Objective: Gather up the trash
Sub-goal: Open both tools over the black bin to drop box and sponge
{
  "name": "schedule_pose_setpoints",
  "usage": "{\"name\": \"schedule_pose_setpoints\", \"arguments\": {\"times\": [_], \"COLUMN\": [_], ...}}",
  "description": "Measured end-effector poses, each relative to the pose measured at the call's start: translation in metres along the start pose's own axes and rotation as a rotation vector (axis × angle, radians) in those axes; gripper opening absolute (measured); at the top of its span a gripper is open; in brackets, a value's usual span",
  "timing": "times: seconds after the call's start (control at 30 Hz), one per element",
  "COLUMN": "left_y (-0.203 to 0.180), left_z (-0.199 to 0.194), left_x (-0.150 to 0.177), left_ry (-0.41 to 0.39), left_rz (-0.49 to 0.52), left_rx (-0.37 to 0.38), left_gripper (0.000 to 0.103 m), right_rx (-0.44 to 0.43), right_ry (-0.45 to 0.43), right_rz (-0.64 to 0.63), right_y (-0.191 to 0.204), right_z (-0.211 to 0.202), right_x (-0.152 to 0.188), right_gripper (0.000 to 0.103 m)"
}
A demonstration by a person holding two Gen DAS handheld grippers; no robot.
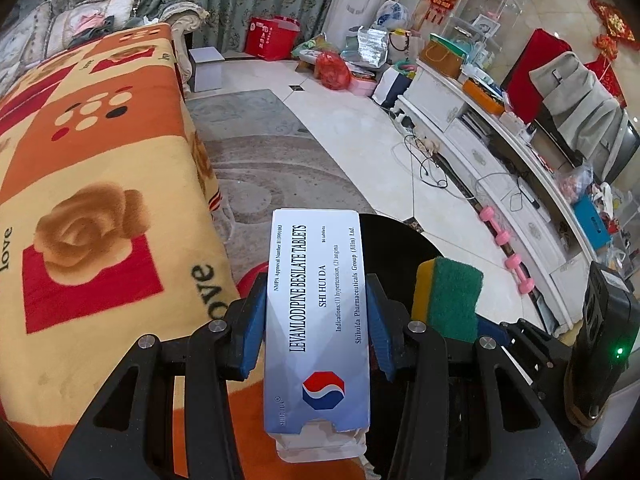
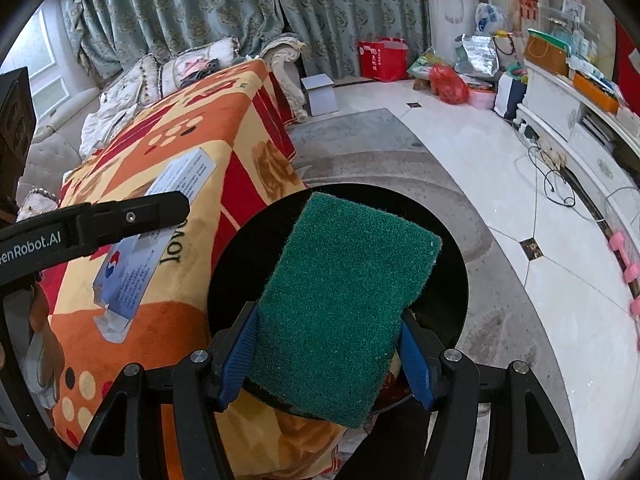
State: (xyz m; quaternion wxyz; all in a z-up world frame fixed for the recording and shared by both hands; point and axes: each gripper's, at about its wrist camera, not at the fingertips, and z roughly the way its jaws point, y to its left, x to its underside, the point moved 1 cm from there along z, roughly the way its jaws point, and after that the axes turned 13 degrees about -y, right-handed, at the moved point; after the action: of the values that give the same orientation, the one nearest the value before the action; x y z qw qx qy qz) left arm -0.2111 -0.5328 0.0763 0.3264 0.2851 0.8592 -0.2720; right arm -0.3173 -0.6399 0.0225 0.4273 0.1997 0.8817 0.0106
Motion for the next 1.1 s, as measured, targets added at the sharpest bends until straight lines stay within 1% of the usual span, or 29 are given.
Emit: {"name": "schedule_pose_setpoints", "arguments": {"times": [0.2,0.4,0.67,0.87,0.93,1.0,1.1], "left_y": [-0.004,-0.009,-0.006,-0.005,-0.005,-0.004,-0.004], "left_z": [0.007,0.015,0.025,0.026,0.026,0.024,0.022], "left_x": [-0.002,-0.002,-0.004,-0.003,-0.003,-0.003,-0.002], "left_ry": [-0.001,0.001,0.011,0.01,0.009,0.006,0.001], "left_rz": [0.003,-0.011,-0.035,-0.039,-0.04,-0.04,-0.029], "left_rx": [0.0,0.023,0.035,0.042,0.044,0.047,0.039], "left_gripper": [0.044,0.044,0.045,0.045,0.047,0.052,0.053], "right_rx": [0.009,0.017,0.021,0.027,0.036,0.043,0.038], "right_ry": [0.004,0.012,0.009,0.01,0.013,0.017,0.015], "right_rz": [0.005,0.003,0.01,0.025,0.03,0.045,0.062], "right_y": [-0.005,-0.007,-0.011,-0.018,-0.019,-0.021,-0.023], "right_z": [0.003,0.007,0.009,0.009,0.01,0.01,0.009], "right_x": [0.001,0.003,0.002,0.001,0.001,0.001,0.001], "right_gripper": [0.063,0.064,0.064,0.065,0.068,0.069,0.071]}}
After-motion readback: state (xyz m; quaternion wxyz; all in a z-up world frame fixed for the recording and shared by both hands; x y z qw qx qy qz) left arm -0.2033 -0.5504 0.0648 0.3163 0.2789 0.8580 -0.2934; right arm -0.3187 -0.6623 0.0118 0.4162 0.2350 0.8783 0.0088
